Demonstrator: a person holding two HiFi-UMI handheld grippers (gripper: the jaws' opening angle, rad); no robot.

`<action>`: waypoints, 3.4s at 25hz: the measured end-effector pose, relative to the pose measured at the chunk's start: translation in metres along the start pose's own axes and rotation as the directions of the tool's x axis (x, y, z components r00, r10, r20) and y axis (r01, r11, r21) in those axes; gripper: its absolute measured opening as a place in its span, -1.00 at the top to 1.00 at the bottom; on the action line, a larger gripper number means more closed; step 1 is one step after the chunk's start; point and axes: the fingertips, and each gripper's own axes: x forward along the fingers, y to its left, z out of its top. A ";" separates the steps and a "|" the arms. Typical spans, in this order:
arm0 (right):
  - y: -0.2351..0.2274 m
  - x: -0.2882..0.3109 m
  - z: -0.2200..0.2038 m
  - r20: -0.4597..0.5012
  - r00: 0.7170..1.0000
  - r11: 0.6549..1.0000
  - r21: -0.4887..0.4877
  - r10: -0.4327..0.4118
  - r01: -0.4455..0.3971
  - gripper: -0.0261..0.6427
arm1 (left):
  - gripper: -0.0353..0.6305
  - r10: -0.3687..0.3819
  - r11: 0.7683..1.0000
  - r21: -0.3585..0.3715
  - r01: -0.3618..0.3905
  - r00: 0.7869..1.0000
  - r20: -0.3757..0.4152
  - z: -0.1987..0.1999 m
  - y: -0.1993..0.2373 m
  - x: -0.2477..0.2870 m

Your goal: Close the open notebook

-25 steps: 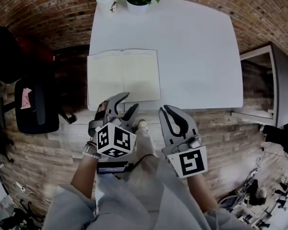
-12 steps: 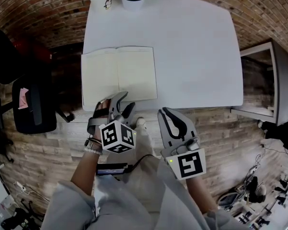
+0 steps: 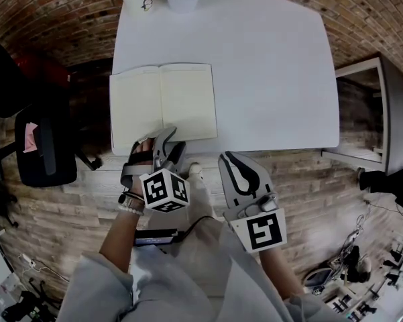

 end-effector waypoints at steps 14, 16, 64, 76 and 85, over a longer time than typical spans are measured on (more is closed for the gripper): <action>0.001 0.001 -0.002 -0.004 1.000 1.000 -0.001 0.005 -0.005 0.75 | 0.31 0.052 0.997 0.050 -0.052 0.999 0.007 0.003 0.002 0.001; 0.001 0.001 -0.003 -0.004 1.000 1.000 -0.005 0.007 -0.007 0.75 | 0.32 0.058 0.997 0.059 -0.059 0.998 0.009 0.003 0.000 0.001; -0.028 0.061 -0.099 -0.136 0.989 0.745 0.665 0.050 0.054 0.69 | 0.70 0.030 0.980 -0.197 0.010 0.980 0.196 0.003 0.001 -0.017; -0.023 0.056 -0.086 -0.112 0.992 0.756 0.654 0.049 0.036 0.74 | 0.72 -0.054 0.961 -0.246 0.124 0.961 0.270 0.006 0.000 -0.046; -0.004 0.052 -0.056 -0.083 0.993 0.799 0.602 0.085 -0.018 0.75 | 0.84 0.019 0.923 -0.374 0.085 0.964 0.266 -0.015 0.030 -0.096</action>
